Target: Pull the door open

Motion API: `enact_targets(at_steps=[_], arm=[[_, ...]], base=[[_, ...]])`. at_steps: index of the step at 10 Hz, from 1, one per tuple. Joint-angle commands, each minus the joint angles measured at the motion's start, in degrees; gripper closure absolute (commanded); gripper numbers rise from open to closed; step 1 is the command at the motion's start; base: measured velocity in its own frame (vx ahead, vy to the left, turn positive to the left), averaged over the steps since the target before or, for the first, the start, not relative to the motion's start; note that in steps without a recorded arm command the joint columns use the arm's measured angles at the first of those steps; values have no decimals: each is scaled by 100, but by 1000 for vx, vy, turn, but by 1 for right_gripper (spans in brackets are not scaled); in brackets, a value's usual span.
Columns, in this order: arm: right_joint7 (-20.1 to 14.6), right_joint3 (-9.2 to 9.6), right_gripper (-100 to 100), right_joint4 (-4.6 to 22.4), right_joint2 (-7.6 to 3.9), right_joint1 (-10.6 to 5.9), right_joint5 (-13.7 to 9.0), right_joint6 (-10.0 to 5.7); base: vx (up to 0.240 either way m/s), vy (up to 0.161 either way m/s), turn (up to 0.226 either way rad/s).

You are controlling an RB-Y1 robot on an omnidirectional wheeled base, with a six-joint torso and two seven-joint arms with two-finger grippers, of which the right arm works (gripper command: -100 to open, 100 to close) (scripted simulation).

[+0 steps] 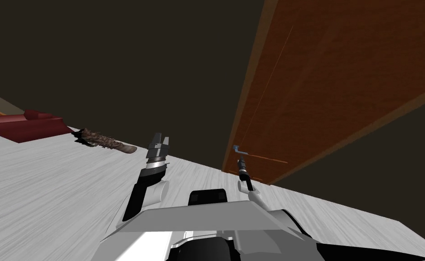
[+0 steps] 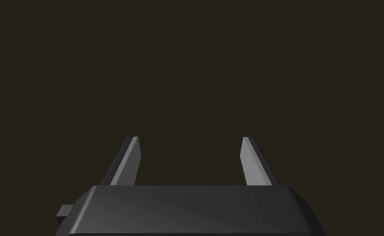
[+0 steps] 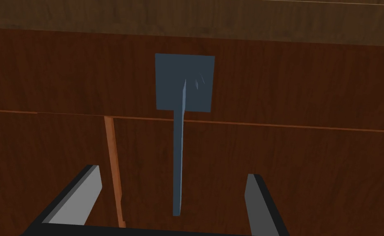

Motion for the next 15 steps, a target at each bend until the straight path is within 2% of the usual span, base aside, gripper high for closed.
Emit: enact_targets(at_steps=[1, 2, 3, 4, 5, 6, 8, 9, 10, 15], arm=[[-169, -60, -100, 52, -151, 101, -40, -87], [-256, -87, -100, 84, -236, 151, -60, -126], [-256, -87, -100, 84, -236, 151, -60, -126], [-406, -135, -100, 139, -382, 236, -94, -193], [-406, -135, -100, 139, -382, 236, -94, -193], [-460, -152, -100, 160, -435, 267, -106, -218], [-460, -152, -100, 160, -435, 267, -106, -218], [-440, -158, -100, 75, -434, 296, -110, -165], [-440, -158, 100, 75, -434, 296, -110, -165], [-440, -158, 100, 75, -434, 296, -110, -165]], base=[[214, 0, 175], [239, -16, 157], [147, -13, 45], [157, 6, 150], [137, -22, 61], [120, -26, 49], [63, -10, 13], [8, -2, -1], [0, 0, 0], [-1, 1, 1]])
